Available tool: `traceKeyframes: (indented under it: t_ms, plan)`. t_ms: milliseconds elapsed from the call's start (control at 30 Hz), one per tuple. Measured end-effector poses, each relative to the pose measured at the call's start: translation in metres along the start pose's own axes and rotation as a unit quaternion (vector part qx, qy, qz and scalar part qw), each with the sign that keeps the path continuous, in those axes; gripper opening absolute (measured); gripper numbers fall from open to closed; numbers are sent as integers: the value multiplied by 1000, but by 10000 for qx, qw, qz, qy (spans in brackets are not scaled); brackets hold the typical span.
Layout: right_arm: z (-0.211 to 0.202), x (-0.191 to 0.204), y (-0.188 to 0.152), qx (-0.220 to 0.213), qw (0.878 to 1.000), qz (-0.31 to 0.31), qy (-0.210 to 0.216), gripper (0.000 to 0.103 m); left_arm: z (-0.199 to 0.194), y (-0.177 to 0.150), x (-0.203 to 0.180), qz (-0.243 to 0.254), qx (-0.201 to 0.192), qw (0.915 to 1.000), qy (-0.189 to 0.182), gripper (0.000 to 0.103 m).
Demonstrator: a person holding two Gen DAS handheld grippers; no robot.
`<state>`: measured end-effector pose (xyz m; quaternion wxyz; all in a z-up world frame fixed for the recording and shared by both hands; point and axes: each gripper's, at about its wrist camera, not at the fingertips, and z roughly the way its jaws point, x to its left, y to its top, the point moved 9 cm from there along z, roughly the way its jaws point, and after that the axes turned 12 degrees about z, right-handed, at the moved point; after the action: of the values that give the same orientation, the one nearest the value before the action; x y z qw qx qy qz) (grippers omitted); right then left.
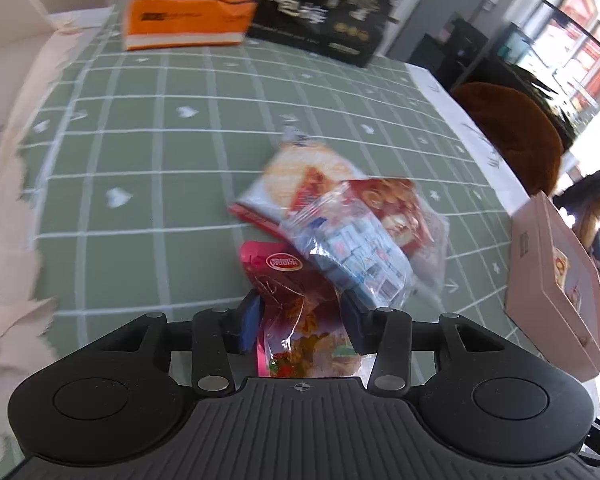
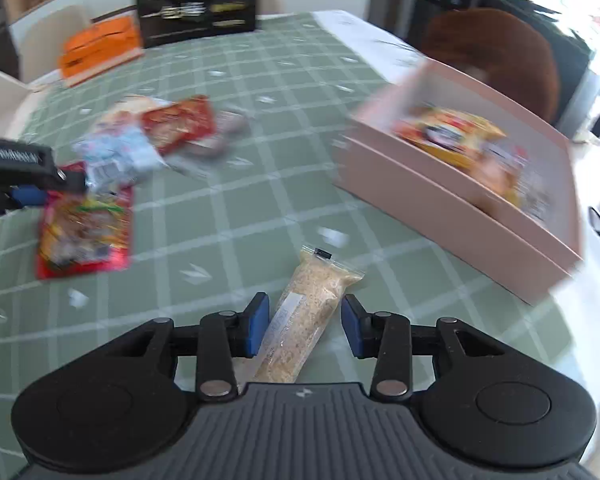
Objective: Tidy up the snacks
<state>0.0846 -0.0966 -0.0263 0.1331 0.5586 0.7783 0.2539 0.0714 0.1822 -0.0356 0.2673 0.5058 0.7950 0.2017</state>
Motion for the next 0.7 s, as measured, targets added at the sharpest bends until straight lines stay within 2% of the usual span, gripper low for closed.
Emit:
traceKeyframes:
  t_ms: [133,267,333,400,467,567,633,700]
  plan:
    - [-1,-37,-5,56,9996,249,-126,40,8,-3,-42,820,168,9960,-318,47]
    - [0,-54,-7,72,9994,330,-51,45,8,-20,-88,1558,437,9819,-981,45]
    - [3,-58,-7,97,9994,320,34,49,4,-26,-99,1610,505,9786,-1177,43]
    - [9,-58,-6,141,9995,283,56,51,-3,-22,-100,1421,424,9810,-1248,42]
    - [13,-59,-4,107,9994,314,107,58,-13,-8,-91,1075,66,9879,-1120,42]
    - [14,-59,-4,30,9993,303,200,65,-24,25,-63,551,-665,9944,-617,42]
    - [14,-59,-6,-76,9994,239,227,67,-15,44,-45,442,-763,9959,-205,42]
    - [13,-61,-8,-186,9992,239,260,69,0,59,-28,623,-692,9949,377,42]
